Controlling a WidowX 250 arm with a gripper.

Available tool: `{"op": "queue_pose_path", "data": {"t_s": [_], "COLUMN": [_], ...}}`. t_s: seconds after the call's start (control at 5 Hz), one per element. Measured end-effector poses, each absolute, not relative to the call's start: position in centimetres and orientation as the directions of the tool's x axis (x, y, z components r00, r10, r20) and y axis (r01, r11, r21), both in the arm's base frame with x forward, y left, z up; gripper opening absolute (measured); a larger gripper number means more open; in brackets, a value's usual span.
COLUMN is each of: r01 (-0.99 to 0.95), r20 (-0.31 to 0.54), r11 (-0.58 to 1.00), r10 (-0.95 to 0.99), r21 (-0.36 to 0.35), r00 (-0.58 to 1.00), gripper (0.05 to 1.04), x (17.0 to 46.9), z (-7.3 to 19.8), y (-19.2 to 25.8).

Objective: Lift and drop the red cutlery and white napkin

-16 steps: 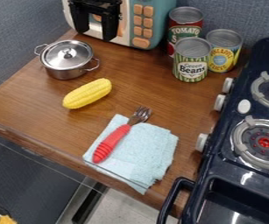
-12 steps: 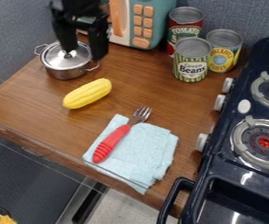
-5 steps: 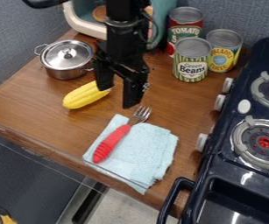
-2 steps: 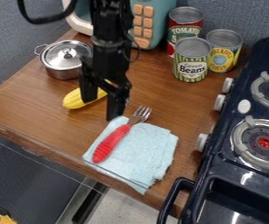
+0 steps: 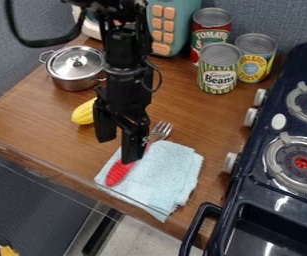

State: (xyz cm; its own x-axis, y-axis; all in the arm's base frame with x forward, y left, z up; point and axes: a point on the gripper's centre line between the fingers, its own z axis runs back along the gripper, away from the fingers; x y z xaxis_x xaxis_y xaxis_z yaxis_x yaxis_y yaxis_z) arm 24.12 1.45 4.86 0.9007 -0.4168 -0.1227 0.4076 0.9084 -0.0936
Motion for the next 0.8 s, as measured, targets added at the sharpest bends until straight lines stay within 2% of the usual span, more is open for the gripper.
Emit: {"op": "queue_pose_path", "data": {"t_s": [0.2,0.6,0.8], "r01": [0.410,0.346,0.341], "r20": [-0.127,-0.111,-0.124], "r11": [0.907,0.938,0.940], "r10": [-0.420,-0.346,-0.338], "r21": [-0.101,-0.015,0.001], "r00": [0.899,0.932,0.933], "gripper": [1.000,1.000,1.000], "x": [23.6,25.5,25.6], "z": [4.5,2.8,2.1], "y": [1.4,2.4,2.7]}}
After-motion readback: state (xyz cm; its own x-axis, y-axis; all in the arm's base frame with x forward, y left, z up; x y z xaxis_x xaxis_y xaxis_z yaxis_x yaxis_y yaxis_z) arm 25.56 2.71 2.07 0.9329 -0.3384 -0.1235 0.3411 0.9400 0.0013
